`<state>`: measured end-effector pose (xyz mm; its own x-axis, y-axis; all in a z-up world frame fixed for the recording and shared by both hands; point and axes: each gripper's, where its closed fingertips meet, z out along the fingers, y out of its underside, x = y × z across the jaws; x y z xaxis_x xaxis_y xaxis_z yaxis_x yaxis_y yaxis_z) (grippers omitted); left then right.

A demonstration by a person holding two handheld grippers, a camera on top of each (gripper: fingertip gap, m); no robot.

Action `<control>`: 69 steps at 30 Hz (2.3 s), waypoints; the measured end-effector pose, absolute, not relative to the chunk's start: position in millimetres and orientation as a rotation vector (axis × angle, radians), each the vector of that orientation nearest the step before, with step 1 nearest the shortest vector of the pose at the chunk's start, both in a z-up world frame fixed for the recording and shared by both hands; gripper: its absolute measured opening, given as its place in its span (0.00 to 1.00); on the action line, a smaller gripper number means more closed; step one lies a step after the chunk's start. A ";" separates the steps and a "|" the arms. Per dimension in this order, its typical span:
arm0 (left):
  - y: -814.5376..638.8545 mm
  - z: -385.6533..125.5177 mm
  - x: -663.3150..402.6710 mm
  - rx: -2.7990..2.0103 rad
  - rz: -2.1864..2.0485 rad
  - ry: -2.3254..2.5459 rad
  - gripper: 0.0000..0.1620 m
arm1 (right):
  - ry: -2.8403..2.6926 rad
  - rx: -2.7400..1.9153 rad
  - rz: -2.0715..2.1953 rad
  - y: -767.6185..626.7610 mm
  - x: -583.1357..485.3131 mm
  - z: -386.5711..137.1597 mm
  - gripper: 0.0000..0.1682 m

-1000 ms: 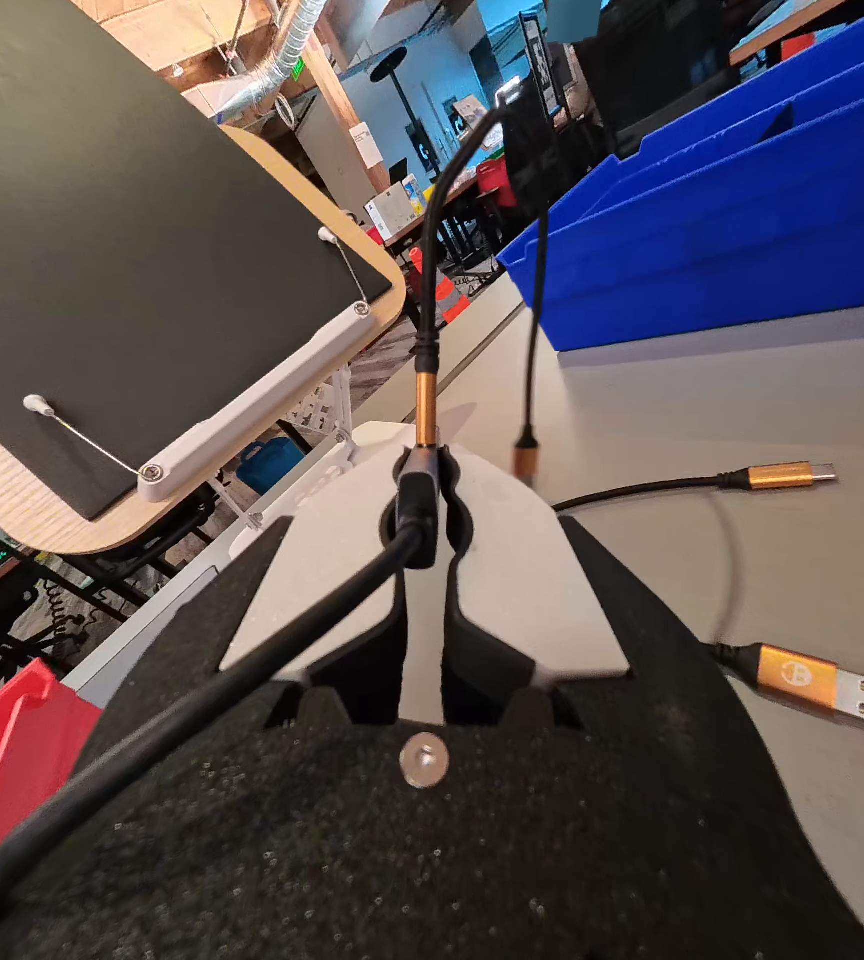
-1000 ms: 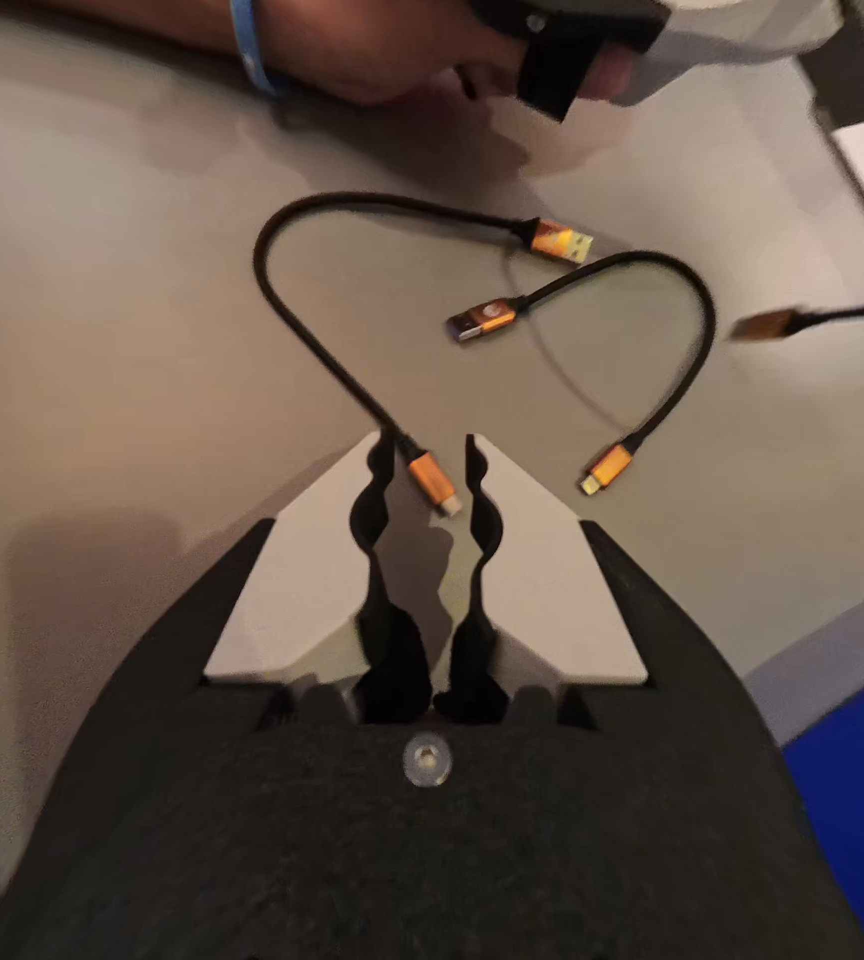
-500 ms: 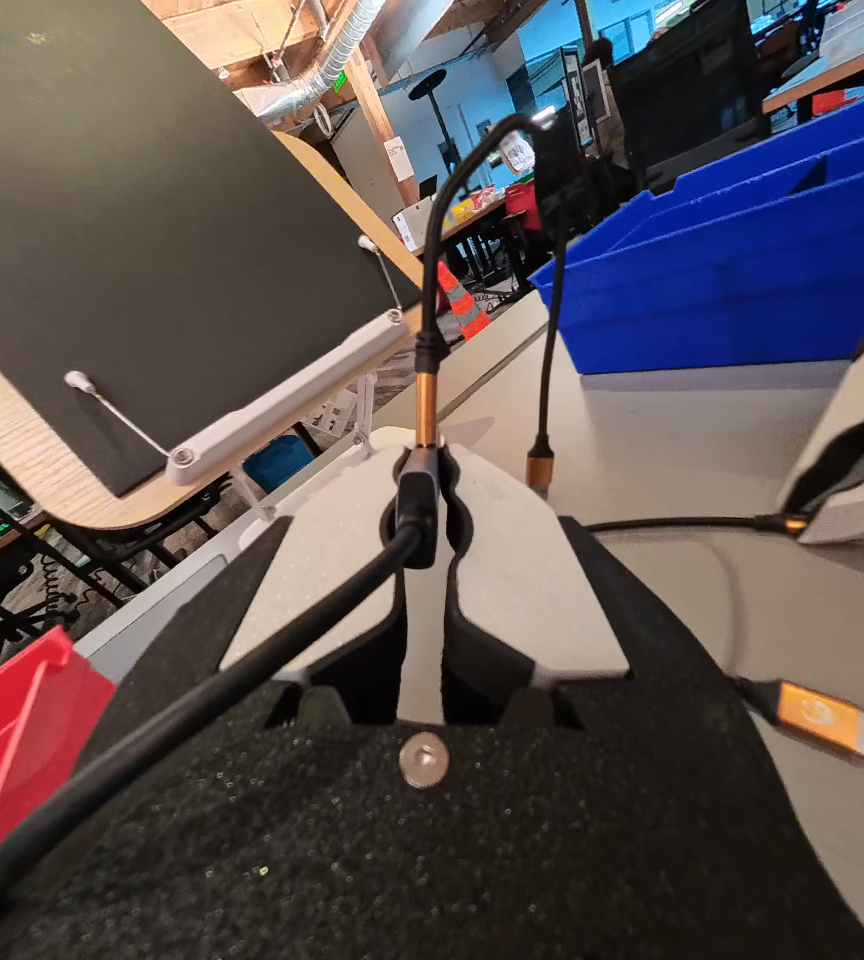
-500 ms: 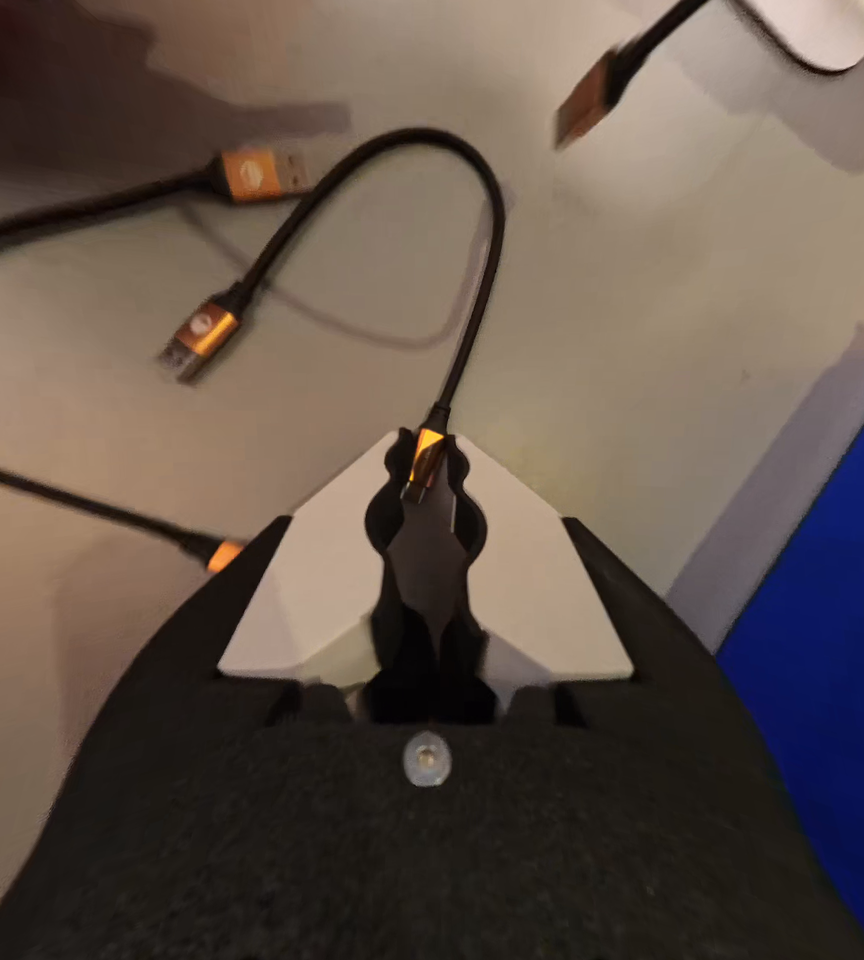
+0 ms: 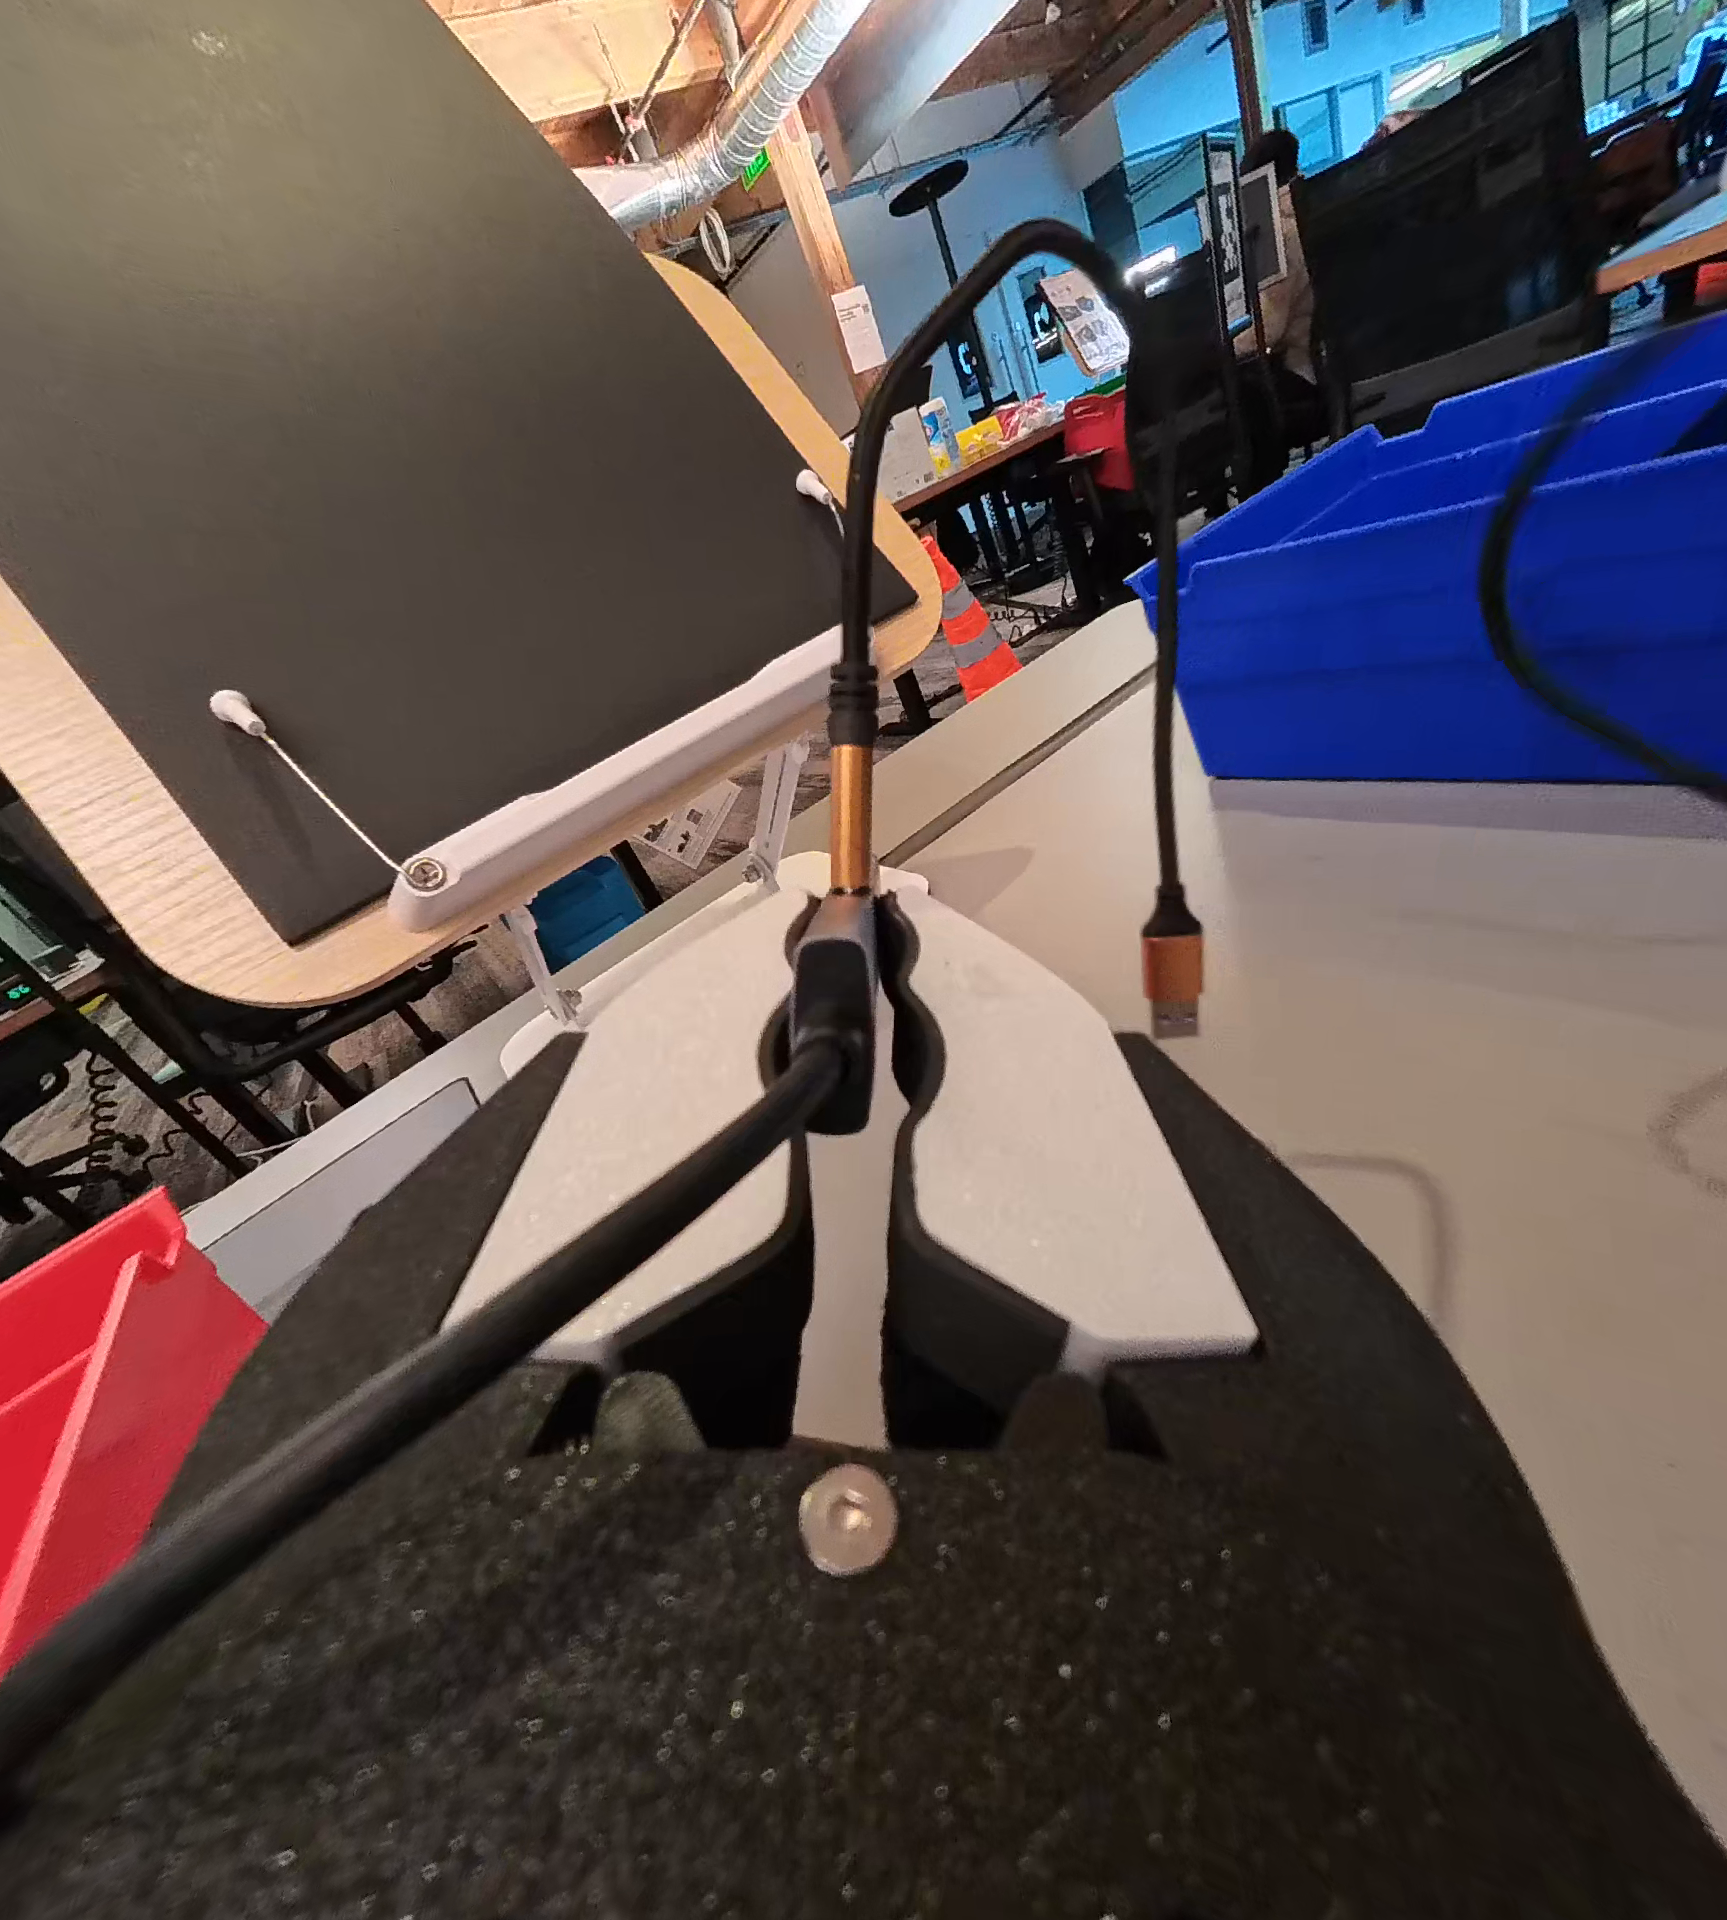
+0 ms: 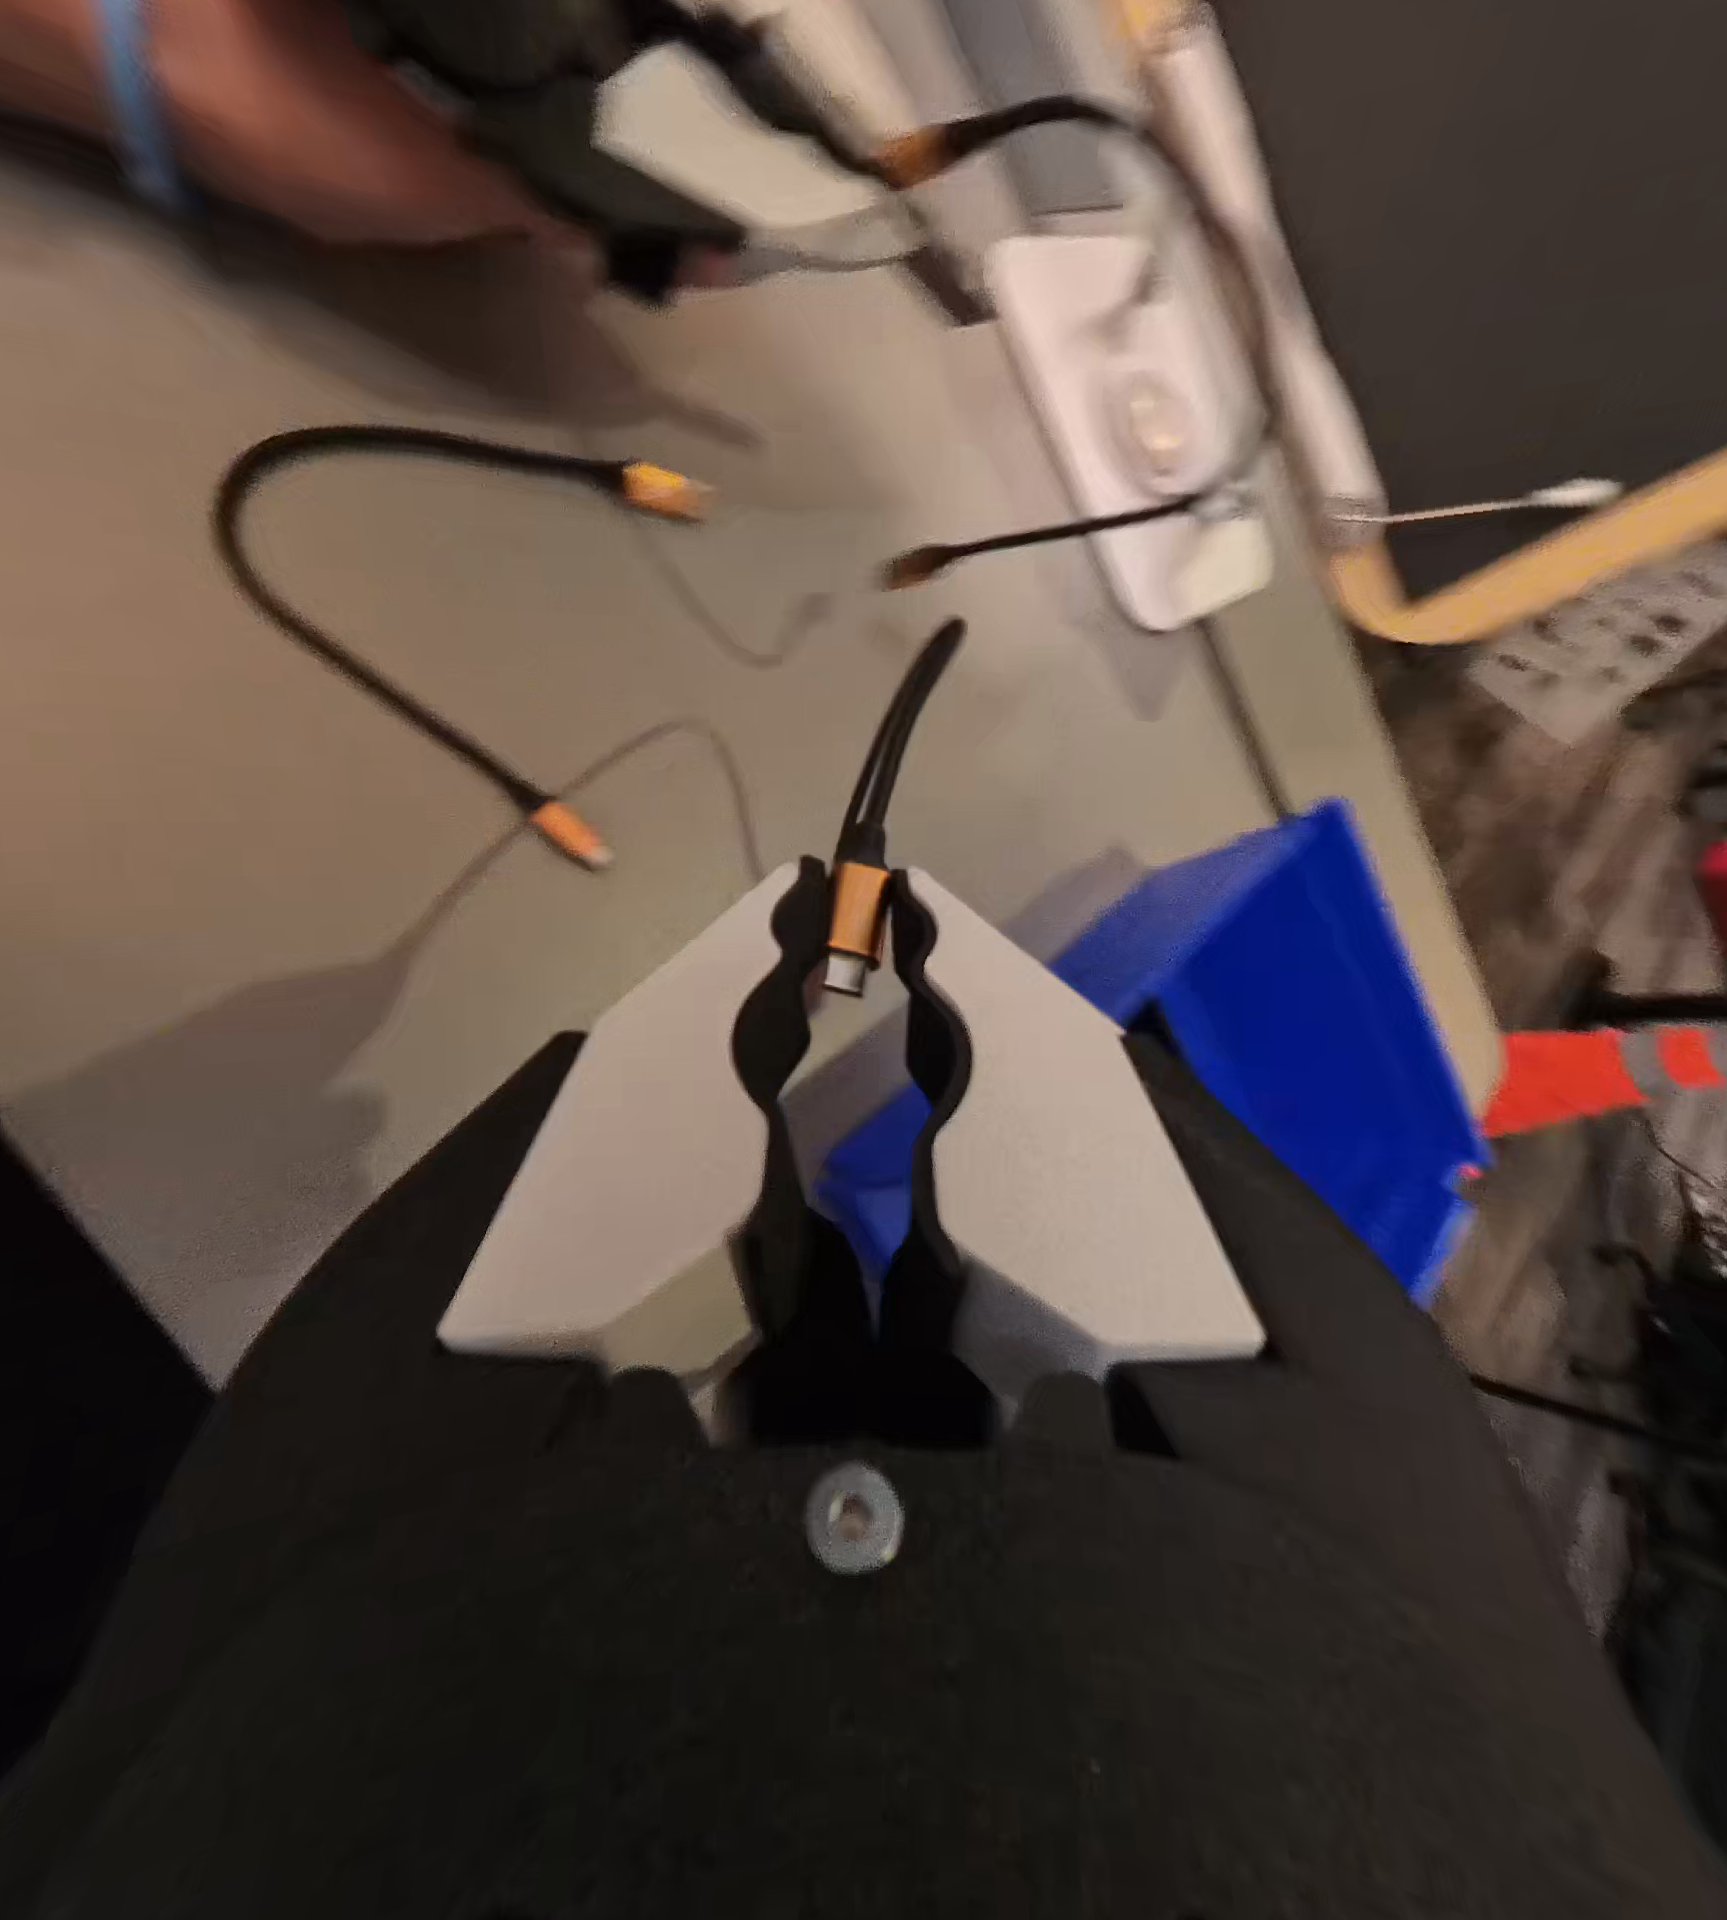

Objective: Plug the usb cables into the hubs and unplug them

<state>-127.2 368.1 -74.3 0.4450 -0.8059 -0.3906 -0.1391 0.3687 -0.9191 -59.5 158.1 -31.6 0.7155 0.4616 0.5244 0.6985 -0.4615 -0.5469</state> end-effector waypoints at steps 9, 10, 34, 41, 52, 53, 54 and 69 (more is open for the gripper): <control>367.5 -81.7 -123.0 -1.158 -0.561 1.079 0.06 | -0.820 -2.316 -0.003 152.3 -153.4 -176.6 0.02; 366.9 -81.7 -122.8 -1.156 -0.561 1.081 0.06 | -0.790 -2.306 0.101 150.6 -163.4 -175.3 0.02; 342.6 -86.1 -111.5 -1.043 -0.627 1.204 0.06 | -2.494 -0.967 0.344 157.0 -212.3 -190.7 0.13; 340.8 -90.6 -108.8 -1.054 -0.668 1.228 0.06 | -2.528 -0.872 0.581 159.8 -225.3 -194.6 0.07; 342.4 -90.5 -109.3 -1.066 -0.700 1.221 0.06 | -2.251 -1.336 0.705 180.2 -229.9 -183.7 0.05; 342.8 -90.4 -109.6 -1.066 -0.698 1.218 0.06 | -2.164 -1.418 0.666 188.6 -229.1 -176.4 0.05; 343.1 -90.2 -109.9 -1.065 -0.695 1.217 0.06 | -2.071 -1.491 0.629 196.3 -226.8 -168.2 0.04; 287.8 -96.3 -100.6 -0.482 -0.176 1.448 0.06 | -0.765 -1.974 0.068 207.4 -83.3 -61.1 0.04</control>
